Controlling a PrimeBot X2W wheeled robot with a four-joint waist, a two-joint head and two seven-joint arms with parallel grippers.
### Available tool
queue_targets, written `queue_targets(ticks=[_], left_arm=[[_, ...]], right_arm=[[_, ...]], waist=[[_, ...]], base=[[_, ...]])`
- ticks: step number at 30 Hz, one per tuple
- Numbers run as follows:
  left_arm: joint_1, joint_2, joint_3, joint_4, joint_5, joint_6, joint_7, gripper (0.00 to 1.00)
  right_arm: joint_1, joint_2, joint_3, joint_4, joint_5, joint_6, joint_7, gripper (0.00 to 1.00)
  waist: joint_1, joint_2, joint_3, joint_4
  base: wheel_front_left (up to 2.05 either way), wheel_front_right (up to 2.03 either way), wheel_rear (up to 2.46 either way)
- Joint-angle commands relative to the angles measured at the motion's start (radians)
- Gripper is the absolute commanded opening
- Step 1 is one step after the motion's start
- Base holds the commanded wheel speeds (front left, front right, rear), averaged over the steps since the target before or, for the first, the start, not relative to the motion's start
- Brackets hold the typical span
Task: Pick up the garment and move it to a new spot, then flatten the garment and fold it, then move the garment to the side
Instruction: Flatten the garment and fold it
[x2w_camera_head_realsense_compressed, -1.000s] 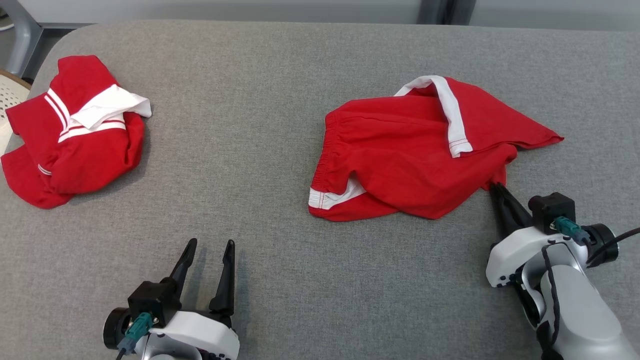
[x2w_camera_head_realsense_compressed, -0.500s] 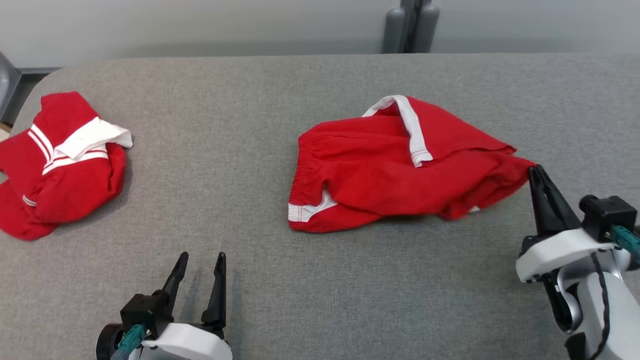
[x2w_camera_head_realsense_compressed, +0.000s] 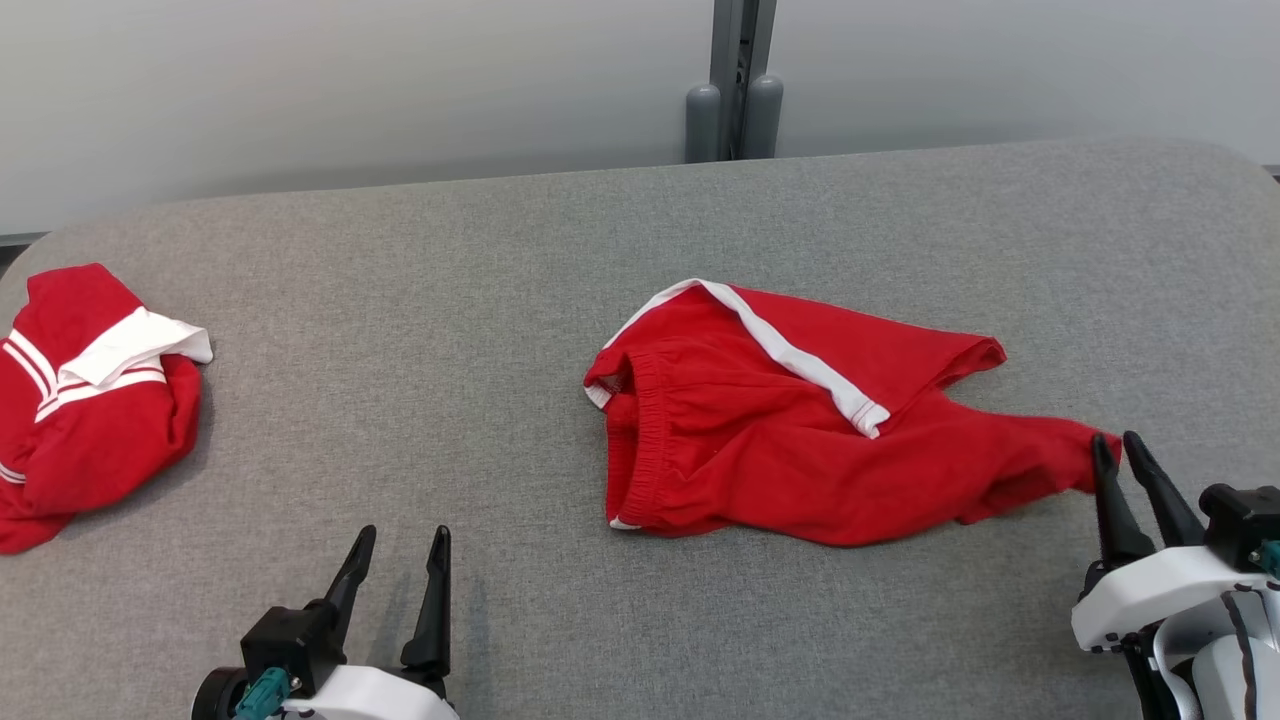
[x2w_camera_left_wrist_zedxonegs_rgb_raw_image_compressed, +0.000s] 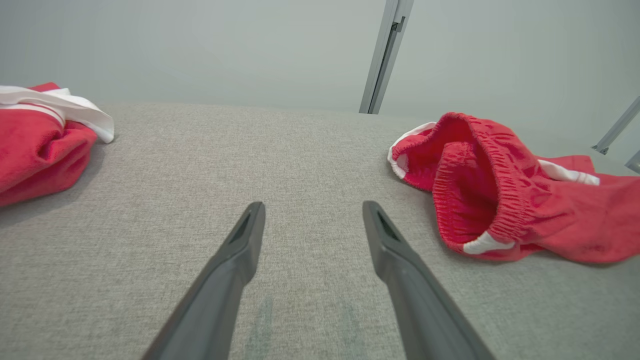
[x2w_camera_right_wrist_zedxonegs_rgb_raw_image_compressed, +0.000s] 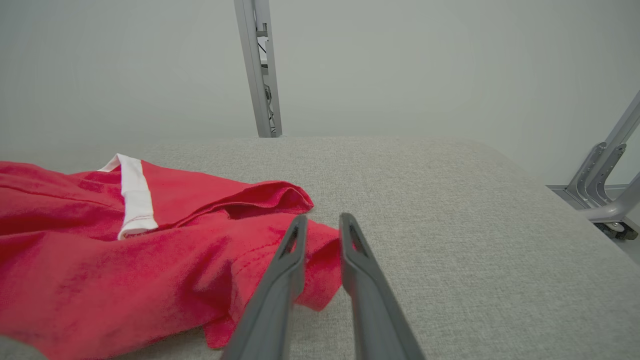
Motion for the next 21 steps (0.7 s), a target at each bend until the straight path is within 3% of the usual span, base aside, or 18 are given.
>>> queue_targets(ticks=[1, 15, 21], left_arm=[[0.007, 0.004, 0.005, 0.002, 0.004, -0.007, 0.0, 1.0], [0.008, 0.003, -0.01, -0.014, 0.014, -0.017, 0.0, 1.0], [-0.035, 0.003, -0.146, -0.065, -0.027, -0.074, 0.0, 1.0]], right_arm=[[-0.012, 0.001, -0.004, 0.005, -0.002, 0.0, 0.0, 1.0], [0.015, 0.046, -0.038, -0.056, -0.043, 0.0, 0.0, 1.0], [0.017, 0.058, -0.025, -0.065, -0.042, 0.0, 0.0, 1.0]], waist=[[-0.0001, 0.0, 0.0, 0.001], [-0.0001, 0.0, -0.007, -0.003], [-0.0001, 0.0, 0.017, -0.026]], base=[[0.0, 0.0, 0.0], [0.0, 0.0, 0.0], [0.0, 0.0, 0.0]])
